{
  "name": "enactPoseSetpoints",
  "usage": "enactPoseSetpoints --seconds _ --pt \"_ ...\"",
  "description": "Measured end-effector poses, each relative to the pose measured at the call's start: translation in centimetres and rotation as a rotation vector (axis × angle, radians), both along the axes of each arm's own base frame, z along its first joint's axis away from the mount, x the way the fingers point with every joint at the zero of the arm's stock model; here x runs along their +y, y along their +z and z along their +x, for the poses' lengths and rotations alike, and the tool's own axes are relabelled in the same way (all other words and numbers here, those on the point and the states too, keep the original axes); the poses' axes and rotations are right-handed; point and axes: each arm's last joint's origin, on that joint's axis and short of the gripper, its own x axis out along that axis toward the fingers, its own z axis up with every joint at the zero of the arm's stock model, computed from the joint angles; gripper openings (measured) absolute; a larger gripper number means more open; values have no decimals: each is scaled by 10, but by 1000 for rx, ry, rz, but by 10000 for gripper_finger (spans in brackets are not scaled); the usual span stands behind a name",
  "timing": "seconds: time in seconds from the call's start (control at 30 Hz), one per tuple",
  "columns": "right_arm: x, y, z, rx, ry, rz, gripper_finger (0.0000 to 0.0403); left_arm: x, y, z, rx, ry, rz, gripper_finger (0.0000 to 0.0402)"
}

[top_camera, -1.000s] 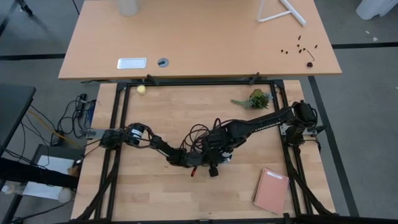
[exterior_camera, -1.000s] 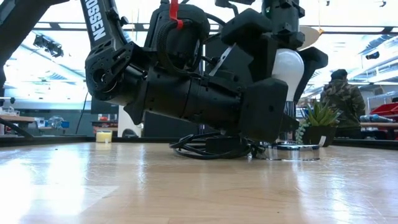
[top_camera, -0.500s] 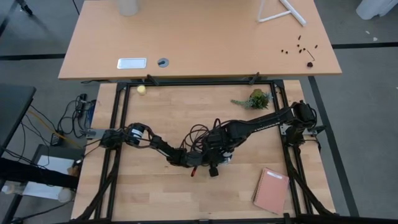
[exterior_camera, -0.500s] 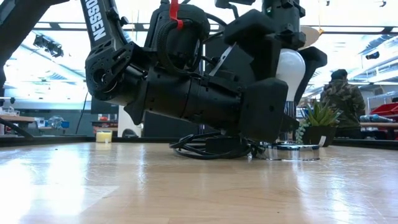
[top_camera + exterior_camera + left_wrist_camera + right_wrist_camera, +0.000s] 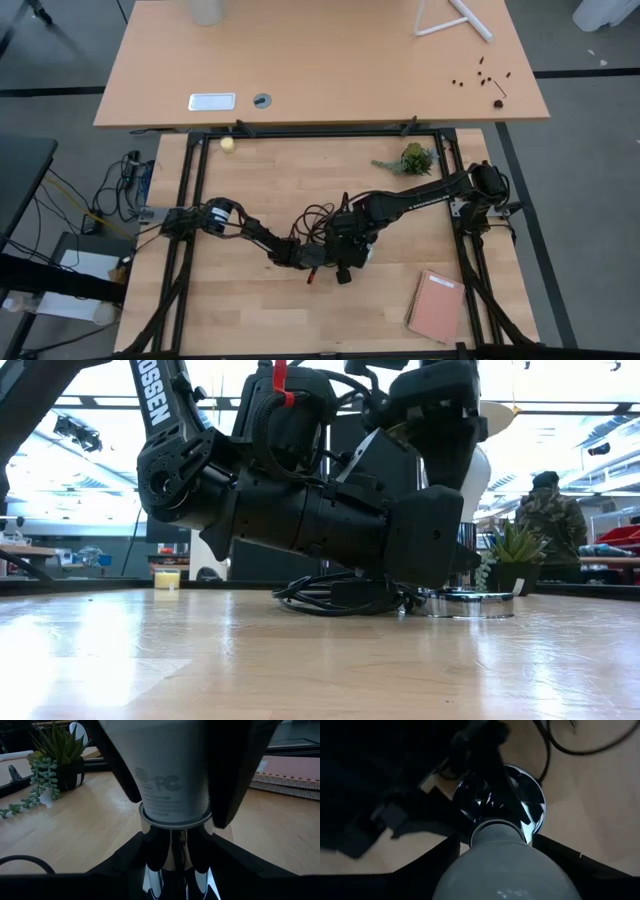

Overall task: Screw lightbulb
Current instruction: Remove the light bulb from the lamp

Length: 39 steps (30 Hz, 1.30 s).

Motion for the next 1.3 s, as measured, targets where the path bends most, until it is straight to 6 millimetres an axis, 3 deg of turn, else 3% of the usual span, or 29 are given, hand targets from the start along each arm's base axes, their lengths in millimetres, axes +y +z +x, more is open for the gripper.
enactPoseSetpoints --seconds 0.23,0.5,0.8,0.97,1.13,1.3 --pt "1 0 1 -36 370 -8 273 0 0 0 0 0 0 189" --pt "2 0 1 -73 837 -38 244 0 0 0 1 -2 1 189" --pt "2 0 2 -123 1404 -101 276 0 0 0 -6 4 -1 189" --pt "6 -1 1 -93 1749 -179 266 0 1 0 -22 4 -3 189" --pt "9 5 3 -103 1735 -199 262 0 1 -1 -23 6 -4 189" --pt "13 16 6 -112 1562 -188 298 0 2 0 -28 0 -2 189"
